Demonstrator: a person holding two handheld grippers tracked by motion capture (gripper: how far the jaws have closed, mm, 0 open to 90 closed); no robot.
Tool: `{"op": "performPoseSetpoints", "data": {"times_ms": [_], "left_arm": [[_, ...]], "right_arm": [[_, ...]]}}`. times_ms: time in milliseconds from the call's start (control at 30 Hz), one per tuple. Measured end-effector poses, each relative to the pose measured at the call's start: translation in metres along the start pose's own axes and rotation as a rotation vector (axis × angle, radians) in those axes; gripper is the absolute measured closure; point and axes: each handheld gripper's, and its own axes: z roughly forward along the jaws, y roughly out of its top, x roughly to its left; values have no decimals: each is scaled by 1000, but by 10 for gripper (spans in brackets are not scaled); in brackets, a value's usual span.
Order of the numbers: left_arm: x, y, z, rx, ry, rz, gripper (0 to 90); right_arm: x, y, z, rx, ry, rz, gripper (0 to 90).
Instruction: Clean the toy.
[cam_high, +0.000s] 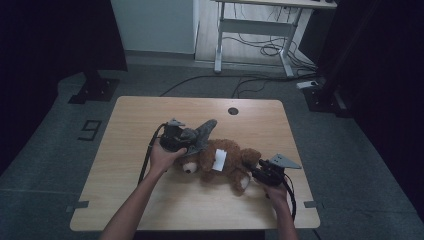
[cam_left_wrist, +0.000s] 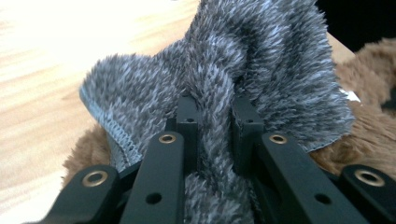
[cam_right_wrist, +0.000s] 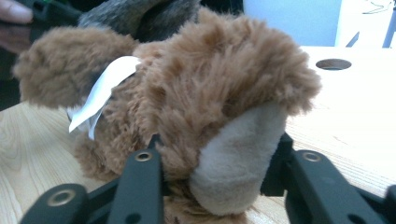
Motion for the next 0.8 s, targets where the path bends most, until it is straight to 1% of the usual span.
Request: {"op": "performPoseSetpoints", "data": {"times_ms": [33,67,100,133,167,267,300,333,367,400,433,533,600,633,667,700,733,800], "left_arm": [[0,0,0,0,0,0,769],[-4,-6,-3,2,1,22,769],[-4,-6,-3,2,1,22,769],[-6,-12,-6,-3,-6,30,769],[-6,-12,-6,-3,-6,30,770],[-8,-20,-8,-16,-21,22,770],[-9,-22,-9,-20,-23,23,771],[-10,-25,-10,-24,-27,27,771],[-11,-29,-11,-31,-28,33,771],[-13,-33,-12,-42,-28,35,771],[-14,-37,-13,-49,-30,35,771],[-16,-46,-17,-66,-35,28,772],[-19,-52,-18,-69,-35,40,772],[-21,-54,-19,-75,-31,47,773],[-22,-57,-20,-78,-26,53,772],[-23,-59,-22,-80,-22,57,772],[-24,-61,-23,-83,-22,57,773],[-23,-66,-26,-93,-37,44,773]], "right_arm": [[0,0,0,0,0,0,590],[0,1,-2,-7,-3,11,523],[0,1,-2,-7,-3,11,523],[0,4,-5,-14,1,36,452],[0,4,-5,-14,1,36,452],[2,13,-10,-23,-4,62,337],[4,17,-12,-26,-10,65,300],[8,25,-16,-35,-40,62,228],[8,25,-16,-35,-40,62,228],[10,29,-19,-39,-48,68,203],[11,33,-22,-45,-43,78,184],[12,42,-30,-76,-12,109,163],[13,45,-33,-78,2,124,162],[13,46,-33,-64,4,124,158],[16,46,-29,-37,33,132,153],[16,46,-29,-37,33,132,153],[17,45,-26,-18,54,137,151],[22,42,-16,17,72,130,148]]}}
